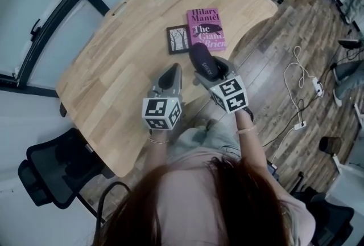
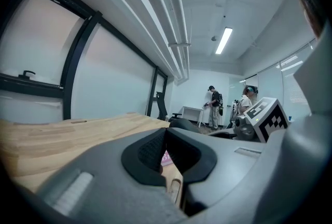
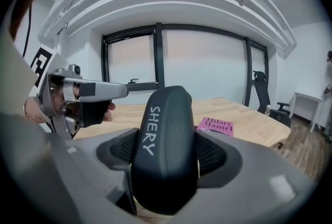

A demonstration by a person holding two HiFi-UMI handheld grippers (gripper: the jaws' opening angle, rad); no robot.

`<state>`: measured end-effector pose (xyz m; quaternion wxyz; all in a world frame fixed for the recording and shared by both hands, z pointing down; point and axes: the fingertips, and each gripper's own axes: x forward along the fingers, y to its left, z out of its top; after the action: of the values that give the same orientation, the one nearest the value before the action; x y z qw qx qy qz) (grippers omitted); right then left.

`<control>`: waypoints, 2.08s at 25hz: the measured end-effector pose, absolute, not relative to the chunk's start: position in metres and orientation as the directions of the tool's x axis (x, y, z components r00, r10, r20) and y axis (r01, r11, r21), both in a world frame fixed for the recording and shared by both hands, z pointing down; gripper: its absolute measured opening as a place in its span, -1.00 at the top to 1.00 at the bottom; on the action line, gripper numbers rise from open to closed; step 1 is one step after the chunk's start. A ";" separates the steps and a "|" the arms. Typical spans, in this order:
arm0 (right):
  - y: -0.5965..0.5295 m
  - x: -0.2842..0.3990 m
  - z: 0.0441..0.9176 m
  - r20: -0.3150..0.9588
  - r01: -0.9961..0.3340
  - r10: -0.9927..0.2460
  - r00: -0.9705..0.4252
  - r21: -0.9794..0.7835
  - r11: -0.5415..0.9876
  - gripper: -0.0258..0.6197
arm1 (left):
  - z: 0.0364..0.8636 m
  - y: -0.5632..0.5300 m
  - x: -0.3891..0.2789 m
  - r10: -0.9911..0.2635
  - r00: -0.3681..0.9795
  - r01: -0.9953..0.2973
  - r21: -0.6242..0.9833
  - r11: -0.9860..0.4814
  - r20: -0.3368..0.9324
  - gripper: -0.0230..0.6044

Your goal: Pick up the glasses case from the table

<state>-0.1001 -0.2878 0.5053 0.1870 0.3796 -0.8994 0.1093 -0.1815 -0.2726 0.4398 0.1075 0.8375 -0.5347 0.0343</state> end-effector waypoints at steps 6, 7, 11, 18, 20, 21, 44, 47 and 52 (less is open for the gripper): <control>-0.282 -0.090 0.494 0.384 -0.736 -0.661 -0.645 -0.081 0.672 -0.13 | 0.428 -0.268 -0.171 -0.893 0.424 -0.904 0.133 -0.407 0.152 0.90; -0.281 -0.088 0.491 0.377 -0.737 -0.663 -0.646 -0.085 0.670 -0.13 | 0.426 -0.267 -0.169 -0.894 0.423 -0.904 0.131 -0.406 0.148 0.90; -0.276 -0.082 0.480 0.347 -0.732 -0.669 -0.657 -0.082 0.677 -0.13 | 0.420 -0.258 -0.163 -0.900 0.412 -0.909 0.124 -0.397 0.139 0.90; -0.254 -0.067 0.462 0.318 -0.720 -0.668 -0.672 -0.069 0.691 -0.13 | 0.408 -0.236 -0.150 -0.911 0.393 -0.918 0.113 -0.381 0.122 0.90; -0.248 -0.062 0.457 0.309 -0.720 -0.671 -0.673 -0.069 0.691 -0.13 | 0.404 -0.230 -0.147 -0.914 0.389 -0.919 0.110 -0.378 0.114 0.90; -0.245 -0.060 0.455 0.305 -0.721 -0.674 -0.673 -0.068 0.690 -0.13 | 0.402 -0.227 -0.146 -0.915 0.388 -0.920 0.108 -0.377 0.111 0.90; -0.179 -0.019 0.409 0.200 -0.729 -0.710 -0.675 -0.030 0.684 -0.13 | 0.374 -0.156 -0.106 -0.920 0.388 -0.922 0.047 -0.385 0.059 0.90; -0.169 -0.014 0.407 0.193 -0.731 -0.714 -0.673 -0.025 0.682 -0.13 | 0.372 -0.145 -0.102 -0.919 0.390 -0.921 0.040 -0.388 0.054 0.90; -0.150 -0.006 0.404 0.172 -0.731 -0.718 -0.675 -0.023 0.682 -0.13 | 0.371 -0.126 -0.092 -0.917 0.396 -0.918 0.035 -0.394 0.049 0.90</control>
<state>-0.0056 -0.1499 0.4044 0.0746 0.3964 -0.9140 0.0447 -0.0921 -0.1263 0.3706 0.0282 0.8349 -0.5496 0.0106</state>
